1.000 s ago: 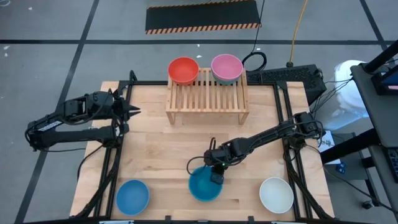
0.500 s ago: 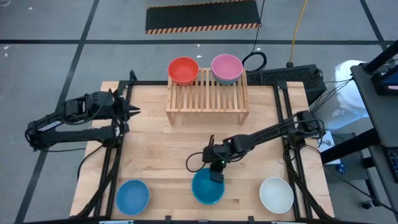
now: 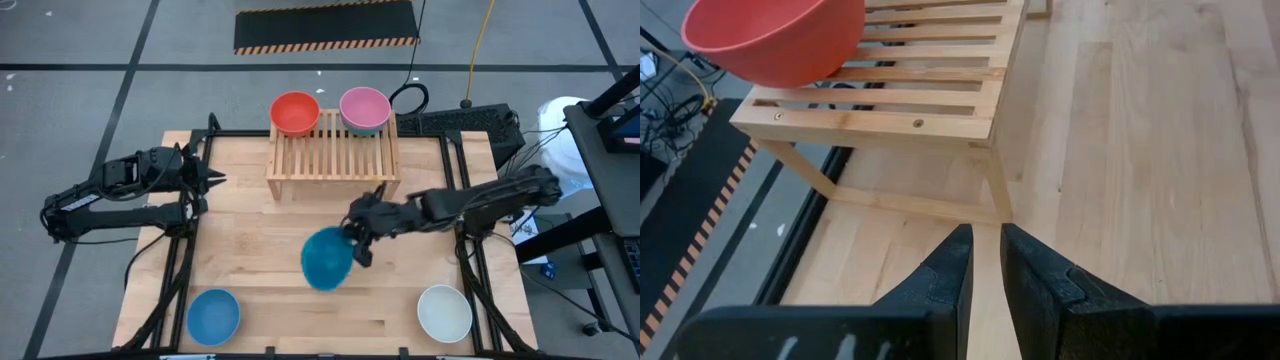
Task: Place and stack bowls onto a shelf
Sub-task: Put the dark blue bowl on the shelf
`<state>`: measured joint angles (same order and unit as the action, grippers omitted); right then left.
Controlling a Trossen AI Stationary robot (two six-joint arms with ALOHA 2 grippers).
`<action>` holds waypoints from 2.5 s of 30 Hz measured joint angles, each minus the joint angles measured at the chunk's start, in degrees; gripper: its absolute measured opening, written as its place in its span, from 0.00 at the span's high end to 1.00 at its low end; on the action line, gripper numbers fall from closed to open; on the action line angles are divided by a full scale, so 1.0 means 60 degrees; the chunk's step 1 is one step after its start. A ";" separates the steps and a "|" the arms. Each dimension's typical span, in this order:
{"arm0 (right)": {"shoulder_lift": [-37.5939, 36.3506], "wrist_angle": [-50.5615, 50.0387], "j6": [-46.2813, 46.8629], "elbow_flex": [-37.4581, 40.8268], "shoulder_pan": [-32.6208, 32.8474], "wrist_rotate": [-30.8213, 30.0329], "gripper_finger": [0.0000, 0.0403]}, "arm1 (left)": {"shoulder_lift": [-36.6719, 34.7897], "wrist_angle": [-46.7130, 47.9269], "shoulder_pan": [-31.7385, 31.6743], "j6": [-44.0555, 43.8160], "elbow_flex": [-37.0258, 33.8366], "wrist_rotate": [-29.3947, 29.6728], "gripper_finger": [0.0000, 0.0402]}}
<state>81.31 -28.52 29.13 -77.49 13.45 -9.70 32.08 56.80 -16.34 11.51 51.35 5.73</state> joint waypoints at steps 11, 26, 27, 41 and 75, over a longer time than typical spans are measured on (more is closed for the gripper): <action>-0.0399 -0.0304 -0.3364 -0.2404 -0.1251 -0.1362 0.98 | 0.0000 0.0000 -0.0003 -0.1035 0.0000 -0.0005 0.84; 0.0284 -0.1182 -0.5416 -0.4489 -0.4677 0.1423 0.98 | 0.0004 -0.0005 -0.0003 -0.1218 0.0000 0.0399 0.84; 0.0477 -0.1176 -0.5546 -0.4697 -0.4835 0.1607 0.98 | 0.0004 -0.0007 -0.0008 -0.1117 0.0000 0.0422 0.84; 0.3641 -0.3090 -0.7255 -0.8932 -0.6532 0.2592 0.98 | 0.0029 -0.0018 -0.0014 -0.1557 0.0000 0.0567 0.84; 0.4201 -1.0228 -0.9249 -0.9338 -0.7231 0.4159 0.98 | 0.0029 -0.0084 -0.0014 -0.2154 0.0000 0.0650 0.84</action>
<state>106.52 -89.88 -26.36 -133.51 -29.93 15.26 32.25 56.29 -16.43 -1.41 51.35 9.63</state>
